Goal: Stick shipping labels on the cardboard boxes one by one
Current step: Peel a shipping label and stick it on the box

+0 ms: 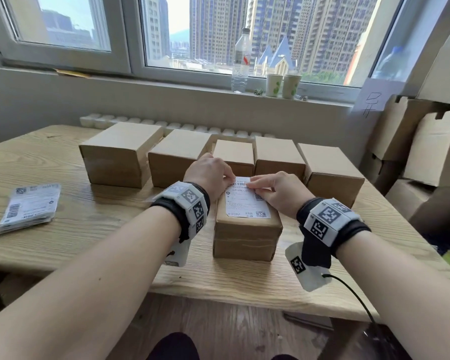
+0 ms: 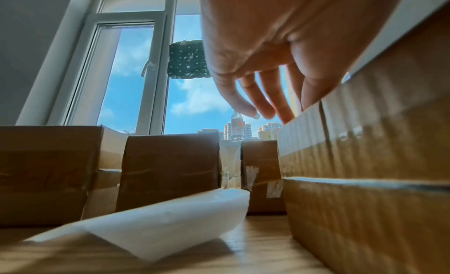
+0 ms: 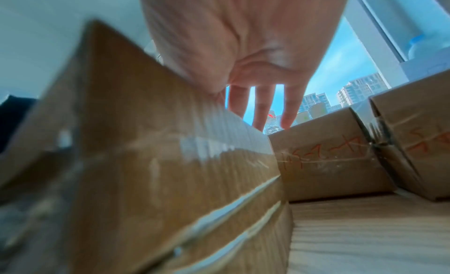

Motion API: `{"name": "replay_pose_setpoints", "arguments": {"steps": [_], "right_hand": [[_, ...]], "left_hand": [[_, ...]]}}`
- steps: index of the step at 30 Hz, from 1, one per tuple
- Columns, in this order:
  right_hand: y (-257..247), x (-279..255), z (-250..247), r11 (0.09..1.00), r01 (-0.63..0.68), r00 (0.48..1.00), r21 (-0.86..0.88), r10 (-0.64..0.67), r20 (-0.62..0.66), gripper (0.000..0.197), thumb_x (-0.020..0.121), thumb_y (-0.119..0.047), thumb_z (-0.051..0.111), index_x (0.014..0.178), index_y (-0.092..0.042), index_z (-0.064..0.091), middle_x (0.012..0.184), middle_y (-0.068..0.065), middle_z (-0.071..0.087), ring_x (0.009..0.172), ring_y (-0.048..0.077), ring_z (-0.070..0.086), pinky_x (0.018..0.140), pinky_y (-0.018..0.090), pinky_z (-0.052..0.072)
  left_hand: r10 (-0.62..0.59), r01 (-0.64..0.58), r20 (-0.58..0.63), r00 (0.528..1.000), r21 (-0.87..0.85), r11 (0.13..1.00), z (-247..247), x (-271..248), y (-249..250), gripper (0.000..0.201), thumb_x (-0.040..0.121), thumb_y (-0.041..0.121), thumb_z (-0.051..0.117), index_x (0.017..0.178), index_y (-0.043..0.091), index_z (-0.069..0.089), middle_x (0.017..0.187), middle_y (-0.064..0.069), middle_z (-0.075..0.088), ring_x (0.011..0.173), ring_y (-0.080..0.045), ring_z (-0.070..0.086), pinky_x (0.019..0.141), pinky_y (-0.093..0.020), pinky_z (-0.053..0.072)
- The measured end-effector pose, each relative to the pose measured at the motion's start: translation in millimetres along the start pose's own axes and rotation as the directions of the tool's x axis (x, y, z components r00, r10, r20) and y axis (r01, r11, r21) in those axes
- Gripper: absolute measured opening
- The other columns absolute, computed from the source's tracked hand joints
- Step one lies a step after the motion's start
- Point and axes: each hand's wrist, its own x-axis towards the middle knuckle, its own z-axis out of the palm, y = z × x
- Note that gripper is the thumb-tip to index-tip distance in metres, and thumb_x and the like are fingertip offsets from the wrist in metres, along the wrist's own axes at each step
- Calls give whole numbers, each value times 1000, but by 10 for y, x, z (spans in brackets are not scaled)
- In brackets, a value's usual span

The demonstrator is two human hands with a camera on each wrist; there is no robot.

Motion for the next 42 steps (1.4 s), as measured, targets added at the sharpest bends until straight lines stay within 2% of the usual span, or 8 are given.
{"name": "replay_pose_setpoints", "arguments": {"steps": [6, 14, 19, 24, 31, 34, 37, 42], "right_hand": [[101, -79, -94, 993, -37, 983, 112, 16, 182, 42, 90, -34, 59, 132, -29, 55, 146, -16, 42, 127, 9, 45, 108, 27, 32], [104, -132, -138, 998, -27, 932, 65, 2, 363, 88, 78, -52, 65, 150, -27, 21, 157, -16, 12, 143, 6, 15, 111, 21, 11], [120, -44, -108, 981, -106, 980, 162, 75, 182, 62, 76, -48, 70, 133, -31, 53, 145, -19, 41, 128, 9, 42, 103, 24, 29], [133, 108, -62, 970, -129, 991, 207, 132, -1, 22, 75, -34, 76, 97, -32, 74, 119, -10, 65, 104, 10, 55, 84, 23, 38], [154, 190, -45, 973, -143, 985, 183, 157, -66, 16, 83, -31, 69, 98, -31, 75, 74, -13, 59, 75, 7, 53, 62, 14, 39], [137, 169, -43, 982, -135, 989, 130, 141, -37, 22, 86, -33, 65, 107, -32, 72, 85, -14, 64, 75, 4, 53, 64, 15, 40], [111, 144, -54, 992, -119, 993, 39, 120, -5, 26, 89, -35, 60, 114, -34, 68, 119, -7, 66, 100, 11, 59, 84, 23, 45], [95, 61, -80, 988, -155, 982, -18, 156, 106, 46, 87, -47, 57, 132, -34, 53, 137, -5, 54, 114, 16, 55, 88, 23, 41]], "left_hand": [[-9, 27, 235, 972, -74, 997, -104, -31, -75, 55, 75, 56, 66, 124, 29, 61, 132, 15, 57, 125, -10, 48, 107, -32, 36], [62, -26, 658, 751, -64, 998, -255, -48, -82, 123, 52, 69, 63, 151, 21, 8, 159, 9, 3, 145, -12, 10, 120, -37, 10], [64, -4, 598, 799, -101, 995, -260, -70, -80, 107, 64, 62, 66, 150, 22, 18, 158, 10, 12, 144, -12, 16, 119, -34, 12], [45, 85, 446, 894, -268, 960, -190, -63, -157, 68, 74, 48, 70, 135, 25, 50, 146, 11, 42, 120, -10, 52, 108, -34, 37], [-24, 119, 293, 956, -312, 942, -137, -14, -168, 38, 84, 36, 66, 121, 25, 64, 120, 5, 64, 99, -8, 56, 95, -23, 42], [-25, 138, 333, 943, -320, 937, -136, -23, -176, 47, 82, 39, 68, 126, 25, 60, 123, 7, 63, 102, -8, 56, 98, -25, 42], [-18, 160, 412, 911, -313, 936, -176, -39, -172, 68, 73, 47, 73, 134, 25, 52, 135, 8, 54, 120, -9, 50, 106, -27, 36], [-25, 186, 593, 805, -211, 960, -222, -71, -187, 101, 62, 59, 74, 147, 35, 24, 150, 8, 35, 135, -15, 37, 114, -37, 28]]}}
